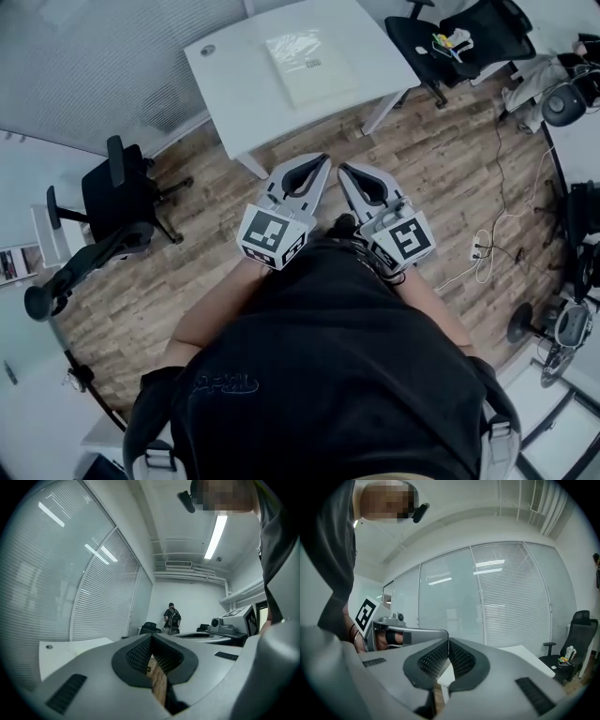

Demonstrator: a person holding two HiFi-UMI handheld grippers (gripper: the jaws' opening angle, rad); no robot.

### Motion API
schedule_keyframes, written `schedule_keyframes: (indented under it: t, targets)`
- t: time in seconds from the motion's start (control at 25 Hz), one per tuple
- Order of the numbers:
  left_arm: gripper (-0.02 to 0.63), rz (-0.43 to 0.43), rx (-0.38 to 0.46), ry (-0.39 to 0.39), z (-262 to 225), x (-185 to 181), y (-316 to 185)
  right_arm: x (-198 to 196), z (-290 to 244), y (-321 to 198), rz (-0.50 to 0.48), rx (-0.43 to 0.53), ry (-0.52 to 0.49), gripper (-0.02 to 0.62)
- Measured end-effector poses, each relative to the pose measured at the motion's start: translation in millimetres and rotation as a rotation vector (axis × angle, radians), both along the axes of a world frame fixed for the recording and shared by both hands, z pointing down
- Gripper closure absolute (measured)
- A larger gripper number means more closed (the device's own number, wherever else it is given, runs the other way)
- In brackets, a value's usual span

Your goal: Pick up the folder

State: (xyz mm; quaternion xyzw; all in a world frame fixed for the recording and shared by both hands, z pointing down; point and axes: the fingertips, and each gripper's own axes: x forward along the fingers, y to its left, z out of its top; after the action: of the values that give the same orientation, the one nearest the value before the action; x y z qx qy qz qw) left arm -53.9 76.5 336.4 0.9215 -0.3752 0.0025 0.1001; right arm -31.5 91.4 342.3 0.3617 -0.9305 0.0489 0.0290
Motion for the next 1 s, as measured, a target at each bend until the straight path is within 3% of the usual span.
schedule_keyframes:
  t: [0.52,1.0]
  targets:
    - [0.592,-0.099,-0.029,-0.006,7.8,-18.2,-47.8,-14.9,8.3,-50.1,-0.098,-0.014,-0.014,0.574]
    - [0.592,-0.148,-0.059,-0.004,17.1,25.2,-132.7,26.1,14.2,-136.8,-0.161,-0.026,-0.014,0.574]
